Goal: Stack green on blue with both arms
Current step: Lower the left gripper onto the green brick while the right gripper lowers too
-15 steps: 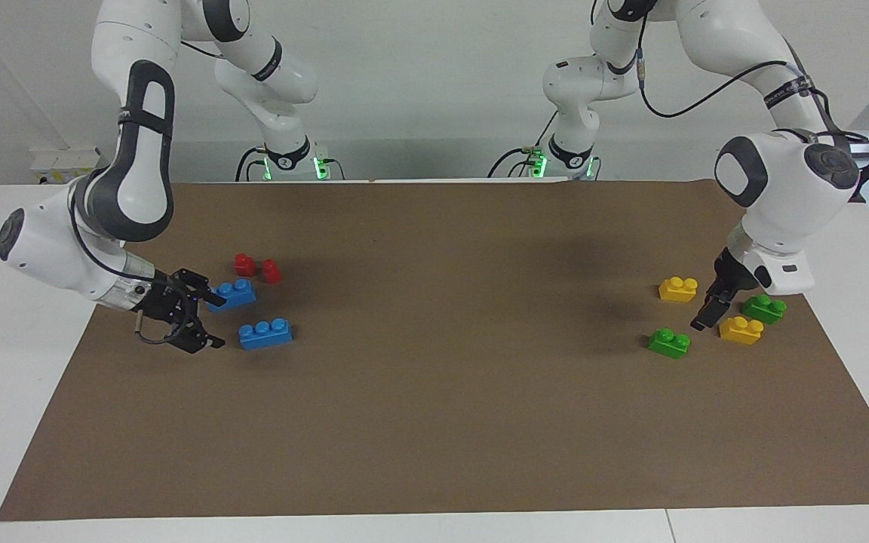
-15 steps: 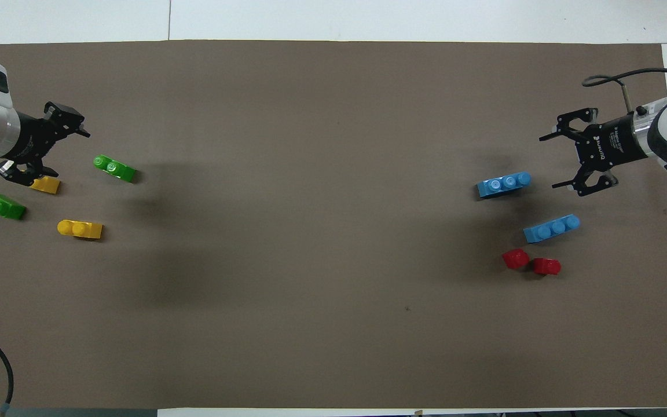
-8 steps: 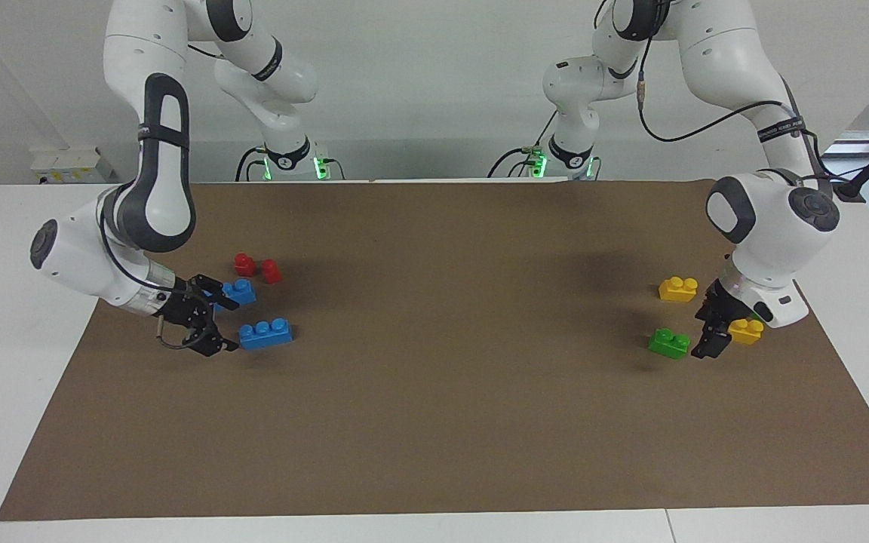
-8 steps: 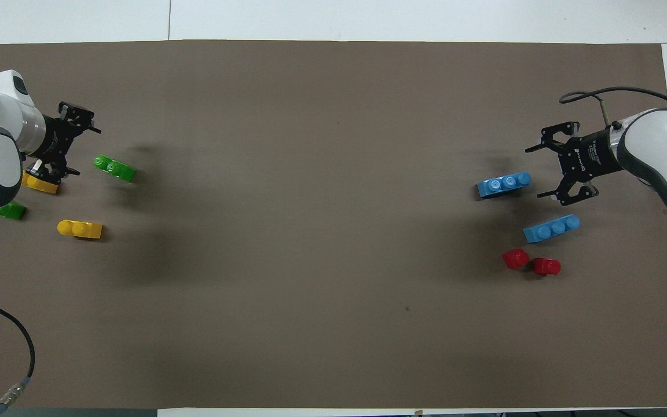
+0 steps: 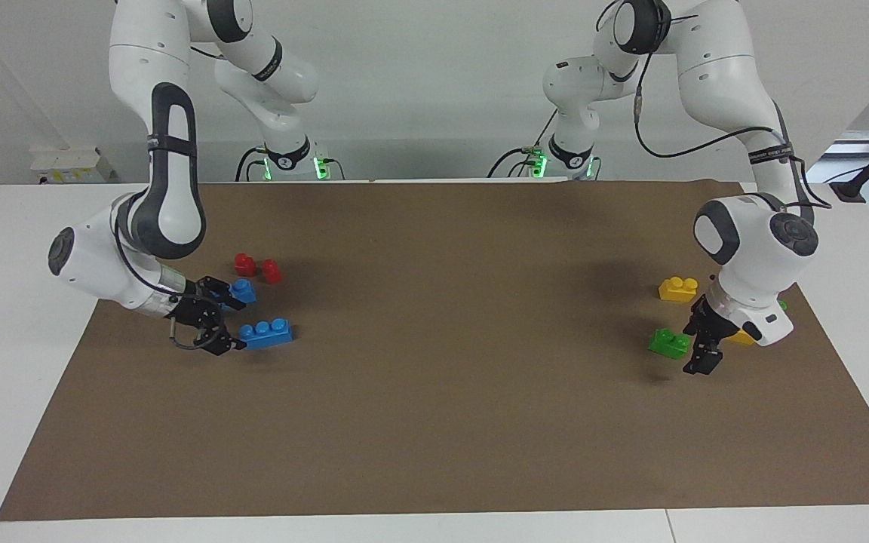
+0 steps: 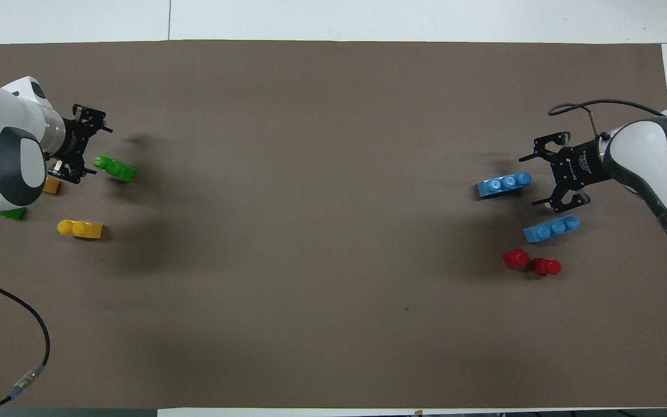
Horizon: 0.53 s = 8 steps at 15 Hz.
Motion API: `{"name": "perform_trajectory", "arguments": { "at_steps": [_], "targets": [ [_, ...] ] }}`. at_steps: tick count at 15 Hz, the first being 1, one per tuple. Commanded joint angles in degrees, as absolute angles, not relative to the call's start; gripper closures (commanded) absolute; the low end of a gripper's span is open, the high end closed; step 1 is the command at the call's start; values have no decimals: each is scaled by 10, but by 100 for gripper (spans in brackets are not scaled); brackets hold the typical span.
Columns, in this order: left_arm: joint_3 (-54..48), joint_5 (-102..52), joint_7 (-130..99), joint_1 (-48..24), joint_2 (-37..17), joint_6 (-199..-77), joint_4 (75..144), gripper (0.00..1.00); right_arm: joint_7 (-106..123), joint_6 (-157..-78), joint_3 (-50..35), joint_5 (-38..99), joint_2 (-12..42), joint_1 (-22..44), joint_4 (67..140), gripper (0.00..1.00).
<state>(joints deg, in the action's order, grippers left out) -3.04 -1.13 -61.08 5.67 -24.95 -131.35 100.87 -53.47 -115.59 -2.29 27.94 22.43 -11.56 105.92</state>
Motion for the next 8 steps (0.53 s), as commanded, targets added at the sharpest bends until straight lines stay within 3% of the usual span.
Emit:
{"name": "perform_trajectory", "arguments": {
  "at_steps": [1,5,6,7,8],
  "targets": [
    [-29,-18,-619,56,-246,-1341,1032,0,-512,-1187,-25,292,236,-113,1068,0],
    [-29,-18,-620,57,-244,-1346,1041,1,-501,-1230,-25,305,236,-96,1091,0],
    [-29,-18,-621,57,-244,-1347,1042,7,-499,-1229,-25,308,236,-96,1091,0],
    [-29,-18,-621,57,-244,-1347,1042,18,-490,-1229,-25,308,236,-96,1092,7],
    [-29,-18,-620,58,-244,-1346,1041,57,-472,-1228,-25,309,235,-98,1095,17]
  ]
}}
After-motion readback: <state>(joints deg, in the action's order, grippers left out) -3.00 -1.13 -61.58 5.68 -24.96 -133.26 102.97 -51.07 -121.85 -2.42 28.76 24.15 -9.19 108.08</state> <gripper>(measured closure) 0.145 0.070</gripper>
